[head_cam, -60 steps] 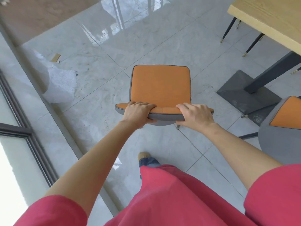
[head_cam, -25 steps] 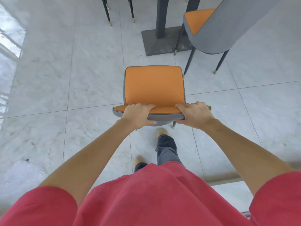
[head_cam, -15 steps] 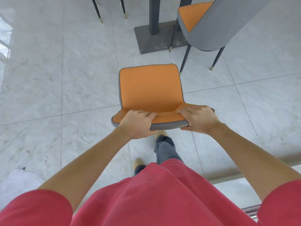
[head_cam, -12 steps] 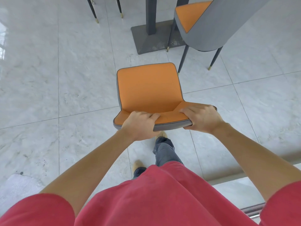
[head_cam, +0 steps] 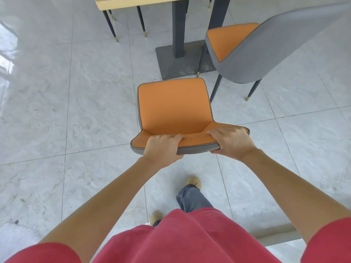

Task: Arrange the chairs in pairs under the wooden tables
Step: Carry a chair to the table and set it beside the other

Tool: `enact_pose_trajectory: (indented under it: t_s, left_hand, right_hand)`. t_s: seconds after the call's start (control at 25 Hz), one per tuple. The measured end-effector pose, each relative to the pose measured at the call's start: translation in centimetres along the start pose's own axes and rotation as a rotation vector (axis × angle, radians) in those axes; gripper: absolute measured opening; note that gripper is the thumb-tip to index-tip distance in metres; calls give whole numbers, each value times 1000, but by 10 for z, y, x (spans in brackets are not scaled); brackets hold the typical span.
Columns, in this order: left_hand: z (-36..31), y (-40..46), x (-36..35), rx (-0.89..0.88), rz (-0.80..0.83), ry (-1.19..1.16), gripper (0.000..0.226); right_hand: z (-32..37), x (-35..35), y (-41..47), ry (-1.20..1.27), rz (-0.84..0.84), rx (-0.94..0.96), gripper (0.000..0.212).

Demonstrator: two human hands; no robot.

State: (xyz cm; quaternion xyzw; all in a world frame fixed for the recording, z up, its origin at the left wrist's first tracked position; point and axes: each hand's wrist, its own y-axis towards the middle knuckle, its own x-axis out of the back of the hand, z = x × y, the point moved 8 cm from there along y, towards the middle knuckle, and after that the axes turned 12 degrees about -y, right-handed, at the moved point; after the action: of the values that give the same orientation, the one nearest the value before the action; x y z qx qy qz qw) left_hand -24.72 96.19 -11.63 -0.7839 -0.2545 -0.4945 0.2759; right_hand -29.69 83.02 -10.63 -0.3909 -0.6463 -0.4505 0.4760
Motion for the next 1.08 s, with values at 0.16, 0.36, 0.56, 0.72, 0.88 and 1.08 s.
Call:
enact_pose_trajectory:
  t_s: [0.16,0.36,0.56,0.72,0.88,1.08]
  left_hand:
    - [-12,46,-2,105,34,-14,43]
    - [-3,83,11,143,15,-12,44]
    - [4,121,20,176,22,-28,46]
    - [1,151,25,166,51,-10,45]
    - [7,179,35,143,63,-9,40]
    - [35,215,60,162,94,-29,39]
  right_hand:
    - [-49,-13,16,-24,92,-18,44]
    - [-79,-21,44,-79,125,-2,46]
    - [-110,-26,71,-154,108,-14,41]
    - [-137,-36,84,-98,97,7,44]
    - [-159,-47,105,-36,105,5,46]
    - [-173,-63,146,16,97,-36,49]
